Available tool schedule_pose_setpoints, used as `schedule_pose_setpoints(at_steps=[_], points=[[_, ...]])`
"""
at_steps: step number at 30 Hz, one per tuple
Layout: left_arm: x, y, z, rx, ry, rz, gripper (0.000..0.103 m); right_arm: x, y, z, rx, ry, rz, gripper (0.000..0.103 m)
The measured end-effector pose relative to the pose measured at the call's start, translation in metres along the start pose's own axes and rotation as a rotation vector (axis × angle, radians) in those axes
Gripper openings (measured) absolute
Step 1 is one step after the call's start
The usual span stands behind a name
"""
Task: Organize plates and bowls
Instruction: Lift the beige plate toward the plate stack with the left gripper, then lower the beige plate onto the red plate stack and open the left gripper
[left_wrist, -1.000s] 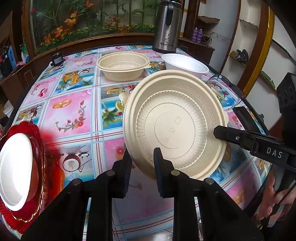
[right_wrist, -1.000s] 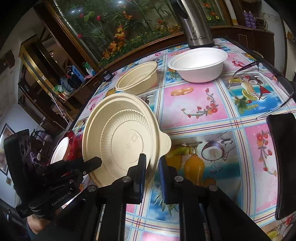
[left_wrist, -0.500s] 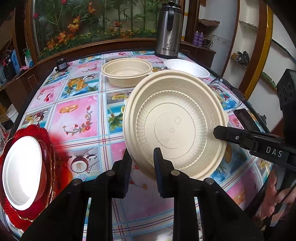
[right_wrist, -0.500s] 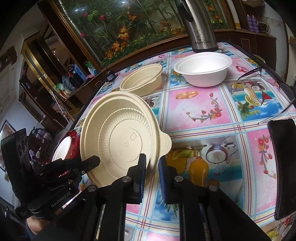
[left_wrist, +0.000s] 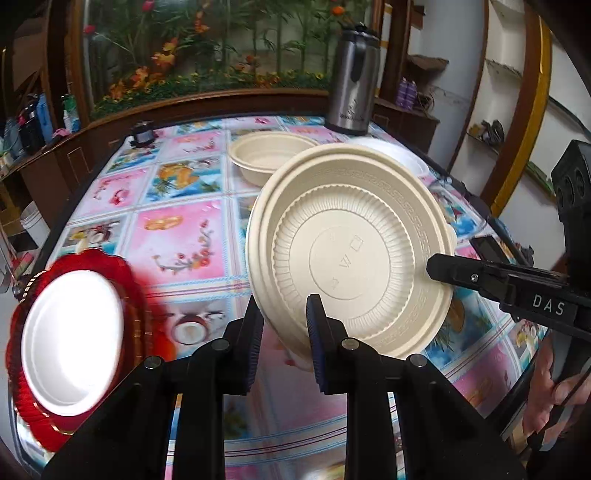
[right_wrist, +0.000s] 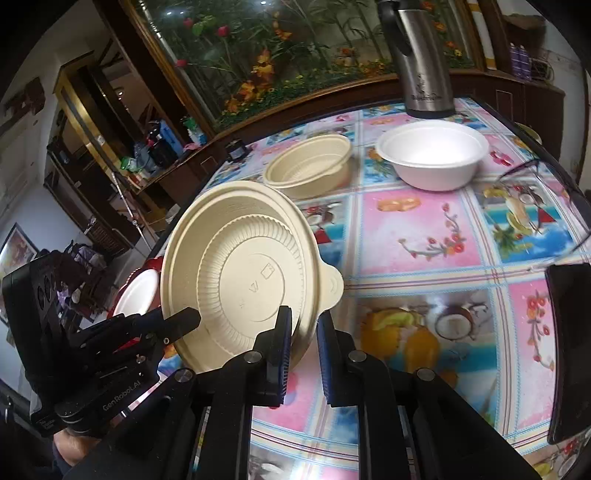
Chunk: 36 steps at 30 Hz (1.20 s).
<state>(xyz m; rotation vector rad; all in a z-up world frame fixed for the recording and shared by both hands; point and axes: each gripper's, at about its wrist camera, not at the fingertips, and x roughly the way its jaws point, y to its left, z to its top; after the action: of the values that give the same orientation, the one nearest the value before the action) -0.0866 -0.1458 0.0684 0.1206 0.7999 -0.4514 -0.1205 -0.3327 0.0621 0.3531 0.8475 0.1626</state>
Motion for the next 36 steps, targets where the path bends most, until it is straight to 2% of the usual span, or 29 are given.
schedule_pose_setpoints(at_steps=[5,14,25,32,36], points=[[-0.021,0.026,0.001,-0.046,-0.045,0.023,0.021,0.004,0.028,0.013,-0.043,0.012,0.051,0.014],[-0.055,0.093,-0.008,-0.162,-0.105,0.126,0.021,0.032,0.096,0.033,-0.123,0.08,0.17,0.014],[-0.065,0.163,-0.03,-0.307,-0.097,0.222,0.021,0.094,0.172,0.029,-0.153,0.24,0.279,0.016],[-0.057,0.182,-0.046,-0.364,-0.063,0.223,0.021,0.126,0.184,0.021,-0.136,0.332,0.287,0.016],[-0.053,0.185,-0.049,-0.374,-0.048,0.222,0.021,0.136,0.183,0.021,-0.13,0.351,0.282,0.017]])
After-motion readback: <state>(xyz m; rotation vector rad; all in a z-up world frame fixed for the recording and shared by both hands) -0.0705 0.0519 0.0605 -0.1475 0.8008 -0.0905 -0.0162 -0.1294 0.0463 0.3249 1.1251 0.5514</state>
